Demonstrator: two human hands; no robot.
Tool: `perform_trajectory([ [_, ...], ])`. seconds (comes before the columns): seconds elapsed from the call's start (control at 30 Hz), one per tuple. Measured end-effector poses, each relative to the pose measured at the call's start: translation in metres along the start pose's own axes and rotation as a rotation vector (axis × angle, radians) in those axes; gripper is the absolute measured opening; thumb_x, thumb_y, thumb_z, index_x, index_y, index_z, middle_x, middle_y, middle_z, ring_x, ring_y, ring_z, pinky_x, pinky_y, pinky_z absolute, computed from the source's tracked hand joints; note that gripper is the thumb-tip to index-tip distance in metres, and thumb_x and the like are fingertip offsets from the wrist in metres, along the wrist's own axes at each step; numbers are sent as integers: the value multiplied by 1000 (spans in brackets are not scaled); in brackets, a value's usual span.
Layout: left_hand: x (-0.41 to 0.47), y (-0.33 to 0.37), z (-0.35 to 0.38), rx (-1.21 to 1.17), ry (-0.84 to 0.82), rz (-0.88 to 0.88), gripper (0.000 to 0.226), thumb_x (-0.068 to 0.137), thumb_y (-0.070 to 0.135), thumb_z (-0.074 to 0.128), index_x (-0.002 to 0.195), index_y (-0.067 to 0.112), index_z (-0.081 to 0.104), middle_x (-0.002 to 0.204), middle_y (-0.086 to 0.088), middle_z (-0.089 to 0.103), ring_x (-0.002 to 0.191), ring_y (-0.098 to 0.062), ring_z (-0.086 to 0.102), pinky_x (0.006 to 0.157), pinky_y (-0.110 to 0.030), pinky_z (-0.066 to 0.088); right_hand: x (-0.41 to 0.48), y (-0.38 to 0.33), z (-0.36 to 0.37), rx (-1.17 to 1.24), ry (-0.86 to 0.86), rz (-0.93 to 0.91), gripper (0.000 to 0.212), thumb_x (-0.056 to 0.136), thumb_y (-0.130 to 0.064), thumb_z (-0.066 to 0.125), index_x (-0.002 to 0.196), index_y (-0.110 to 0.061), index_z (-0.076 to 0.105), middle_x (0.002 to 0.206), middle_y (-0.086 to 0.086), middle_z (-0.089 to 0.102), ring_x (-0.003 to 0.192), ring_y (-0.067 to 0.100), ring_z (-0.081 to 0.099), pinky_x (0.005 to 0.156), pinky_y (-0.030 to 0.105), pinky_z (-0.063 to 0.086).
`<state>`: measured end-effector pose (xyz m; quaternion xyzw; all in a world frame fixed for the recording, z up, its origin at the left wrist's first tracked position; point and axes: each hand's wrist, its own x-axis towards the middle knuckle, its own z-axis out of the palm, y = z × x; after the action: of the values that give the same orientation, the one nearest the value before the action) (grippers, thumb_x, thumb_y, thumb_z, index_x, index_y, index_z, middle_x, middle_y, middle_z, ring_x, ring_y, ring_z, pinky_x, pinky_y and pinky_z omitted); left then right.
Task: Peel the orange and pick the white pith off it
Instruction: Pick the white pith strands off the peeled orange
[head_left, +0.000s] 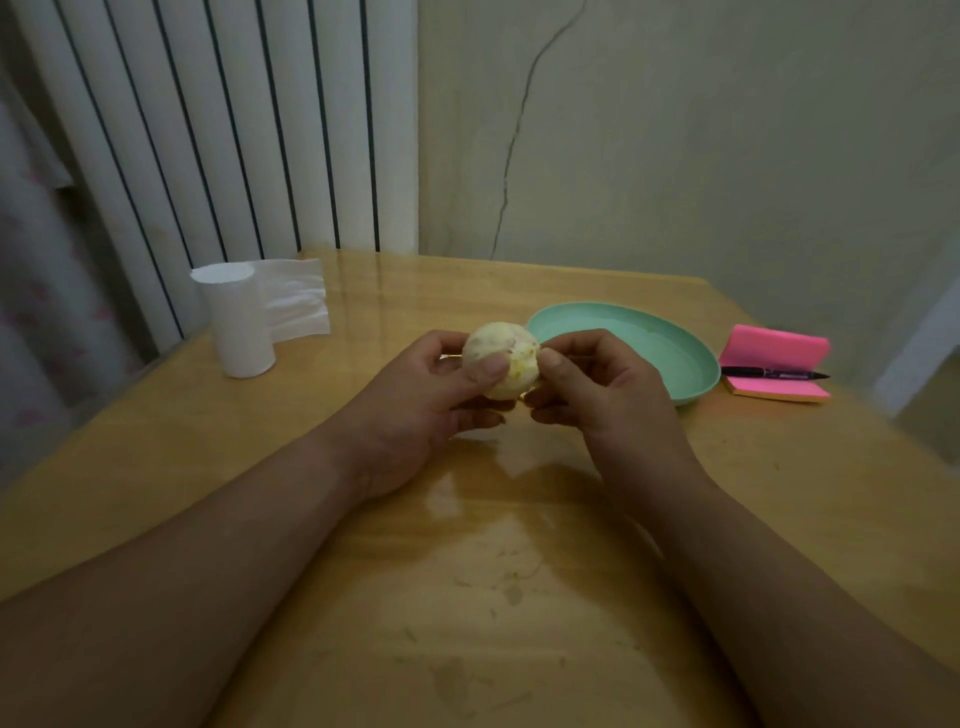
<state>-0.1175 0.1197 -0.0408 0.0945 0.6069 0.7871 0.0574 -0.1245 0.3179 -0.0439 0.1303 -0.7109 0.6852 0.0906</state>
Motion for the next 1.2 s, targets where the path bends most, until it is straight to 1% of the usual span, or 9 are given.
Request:
perform_trajectory([
  [0.13, 1, 0, -1, 51, 17, 0, 62, 86, 32, 80, 142, 15, 60, 132, -9, 73, 120, -27, 72, 97, -40, 62, -4, -2, 2, -51, -29, -13, 11, 102, -21, 70, 111, -16, 71, 98, 5, 77, 88, 21, 77, 77, 34, 65],
  [0.27, 0, 2, -2, 82, 36, -17, 63, 83, 37, 81, 140, 19, 60, 131, -10, 72, 109, -24, 74, 86, -33, 61, -5, -1, 6, -126, -66, -50, 14, 99, -19, 74, 113, -20, 70, 105, 2, 76, 96, 18, 76, 81, 36, 65],
  [0.37, -1, 2, -2, 67, 1, -46, 63, 86, 35, 78, 142, 19, 56, 129, -16, 72, 100, -25, 73, 84, -37, 59, -5, 1, 6, -193, -51, -74, 16, 97, -19, 76, 112, -22, 70, 103, -1, 76, 93, 17, 75, 81, 38, 65],
  [0.53, 0, 2, -5, -111, -88, -91, 44, 105, 26, 58, 145, 10, 58, 137, -22, 68, 114, -34, 73, 87, -37, 62, -4, 3, 6, -216, -20, -110, 15, 97, -19, 76, 111, -23, 70, 101, -4, 75, 88, 16, 74, 82, 40, 63],
  [0.63, 3, -1, -7, -113, -83, -60, 44, 102, 19, 62, 145, 7, 58, 141, -22, 66, 127, -37, 68, 96, -39, 62, -4, 4, 5, -249, -4, -129, 16, 98, -22, 76, 112, -27, 71, 100, -7, 76, 91, 13, 73, 87, 42, 62],
  [0.8, 7, -3, -13, -108, -62, -34, 51, 96, 14, 72, 144, 8, 58, 145, -22, 60, 126, -35, 67, 94, -38, 60, -5, 3, 6, -288, -13, -165, 11, 99, -27, 75, 109, -27, 75, 97, -10, 77, 93, 13, 73, 88, 47, 61],
  [0.97, 6, -1, -13, -13, -58, -47, 56, 84, 18, 69, 139, 18, 64, 139, -19, 64, 110, -31, 69, 81, -34, 59, -7, 1, 7, -354, -19, -169, 5, 99, -26, 74, 104, -26, 75, 91, -12, 76, 89, 8, 72, 86, 43, 62],
  [1.1, 6, -4, -13, 161, -27, 6, 63, 84, 20, 79, 143, 32, 61, 139, -10, 64, 117, -29, 70, 96, -43, 61, -6, 2, 6, -407, -22, -130, 3, 100, -29, 72, 100, -26, 74, 89, -10, 75, 86, 10, 73, 82, 44, 63],
  [1.2, 2, -2, -9, 436, 79, 136, 63, 88, 30, 88, 142, 33, 56, 127, 6, 70, 113, -15, 72, 91, -31, 62, -6, 0, 7, -273, -43, 11, 9, 105, -25, 65, 107, -20, 72, 93, -1, 78, 83, 14, 77, 80, 44, 65],
])
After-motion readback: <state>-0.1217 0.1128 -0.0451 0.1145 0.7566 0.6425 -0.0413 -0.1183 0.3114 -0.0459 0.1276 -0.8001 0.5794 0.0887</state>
